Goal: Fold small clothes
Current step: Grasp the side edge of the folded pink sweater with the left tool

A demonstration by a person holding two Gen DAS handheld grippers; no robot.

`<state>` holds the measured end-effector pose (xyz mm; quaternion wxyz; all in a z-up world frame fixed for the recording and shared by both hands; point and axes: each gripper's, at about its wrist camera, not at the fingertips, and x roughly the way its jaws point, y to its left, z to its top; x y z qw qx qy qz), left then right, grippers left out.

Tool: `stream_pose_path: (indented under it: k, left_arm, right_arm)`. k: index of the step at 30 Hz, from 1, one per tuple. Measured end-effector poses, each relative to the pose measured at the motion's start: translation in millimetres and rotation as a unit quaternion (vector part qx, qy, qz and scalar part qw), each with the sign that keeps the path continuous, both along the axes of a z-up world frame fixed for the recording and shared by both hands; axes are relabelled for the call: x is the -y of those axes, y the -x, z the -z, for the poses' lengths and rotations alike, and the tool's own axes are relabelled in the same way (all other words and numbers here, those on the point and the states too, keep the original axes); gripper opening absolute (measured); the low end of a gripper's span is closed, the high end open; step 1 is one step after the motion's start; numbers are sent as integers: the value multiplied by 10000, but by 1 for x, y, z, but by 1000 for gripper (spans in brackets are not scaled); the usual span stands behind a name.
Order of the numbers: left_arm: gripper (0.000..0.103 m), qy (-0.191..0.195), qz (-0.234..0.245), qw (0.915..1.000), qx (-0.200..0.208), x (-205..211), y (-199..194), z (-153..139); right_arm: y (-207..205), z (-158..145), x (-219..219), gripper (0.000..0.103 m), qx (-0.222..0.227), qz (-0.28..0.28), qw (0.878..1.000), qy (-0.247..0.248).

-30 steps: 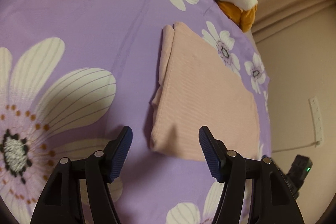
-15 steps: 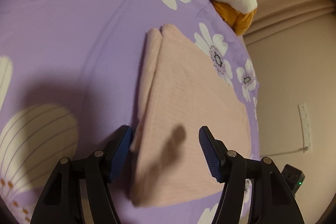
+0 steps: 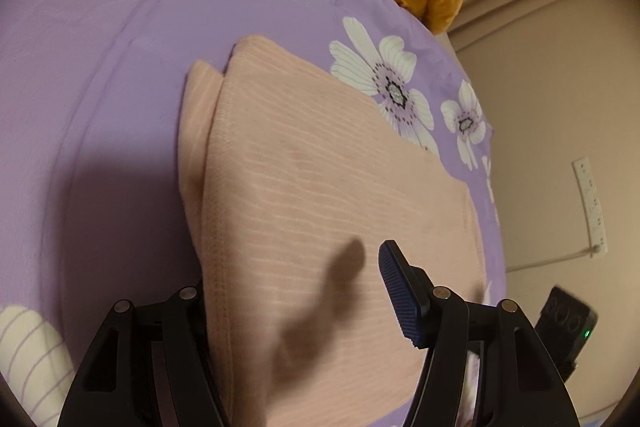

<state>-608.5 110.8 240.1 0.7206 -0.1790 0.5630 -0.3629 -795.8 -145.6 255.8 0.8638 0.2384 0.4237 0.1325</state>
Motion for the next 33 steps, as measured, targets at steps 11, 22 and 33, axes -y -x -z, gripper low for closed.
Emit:
stream_pose_path:
  k: [11, 22, 33]
  left_arm:
    - [23, -469, 3, 9983, 357, -6, 6, -8]
    - [19, -621, 118, 9953, 732, -2, 14, -28]
    - [19, -884, 130, 9905, 1041, 4, 23, -41]
  right_arm:
    - [-105, -4, -17, 20, -23, 148, 9981, 596]
    - [-156, 11, -30, 10, -597, 306, 9911, 1147]
    - [-76, -1, -54, 11, -421, -225, 9923, 1139]
